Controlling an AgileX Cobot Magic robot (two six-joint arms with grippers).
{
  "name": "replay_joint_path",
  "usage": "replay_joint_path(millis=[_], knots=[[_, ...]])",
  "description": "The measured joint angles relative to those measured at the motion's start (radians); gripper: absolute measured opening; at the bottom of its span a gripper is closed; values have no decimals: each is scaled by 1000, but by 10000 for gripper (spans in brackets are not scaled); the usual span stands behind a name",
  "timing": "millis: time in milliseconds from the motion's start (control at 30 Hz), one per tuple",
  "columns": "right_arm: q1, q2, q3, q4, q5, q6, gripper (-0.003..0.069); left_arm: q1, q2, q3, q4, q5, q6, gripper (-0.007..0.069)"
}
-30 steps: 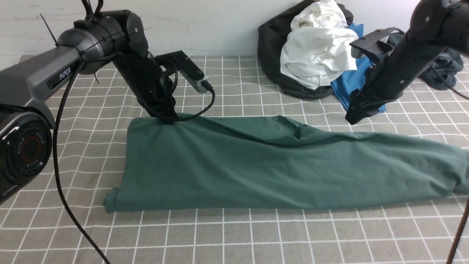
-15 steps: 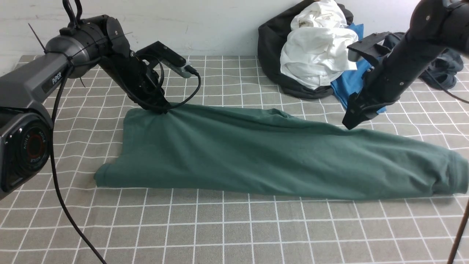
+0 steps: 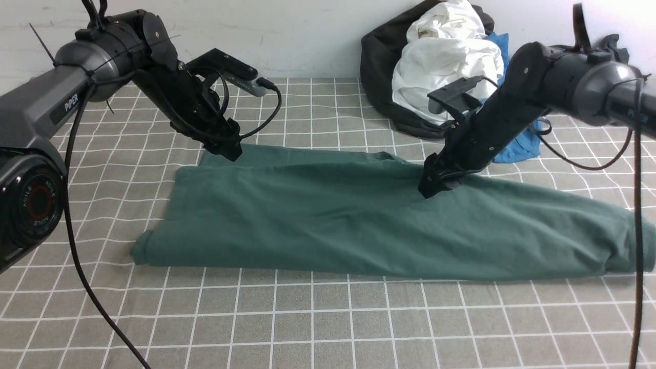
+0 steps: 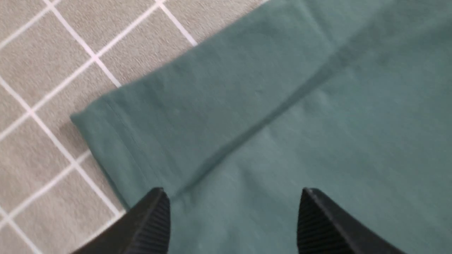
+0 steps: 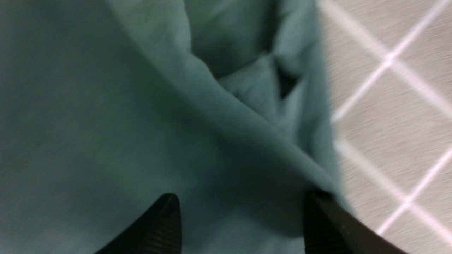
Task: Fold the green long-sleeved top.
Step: Use both arms to drag the lower edge of the fabric forward and fold it over the upper edge, then use the right arm to clamp the right edge of the fabric
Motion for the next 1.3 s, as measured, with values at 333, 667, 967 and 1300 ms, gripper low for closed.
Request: replay_joint_path(millis=[333,667,967,1300], knots=[[-95,-47,-75,-229,-9,430,441,0,-60,-11,3,108,-10,188],[-255,-292,160,-291,254,437,441,-25,-65,-11,19,177,-8,-8],[-400,-397,574,-245,-18,531,468,-36,-66,-11,1,177,-7,-8],[-413,-298,599,-225,-134,600,512,-36,-66,-11,-1,177,-7,-8]])
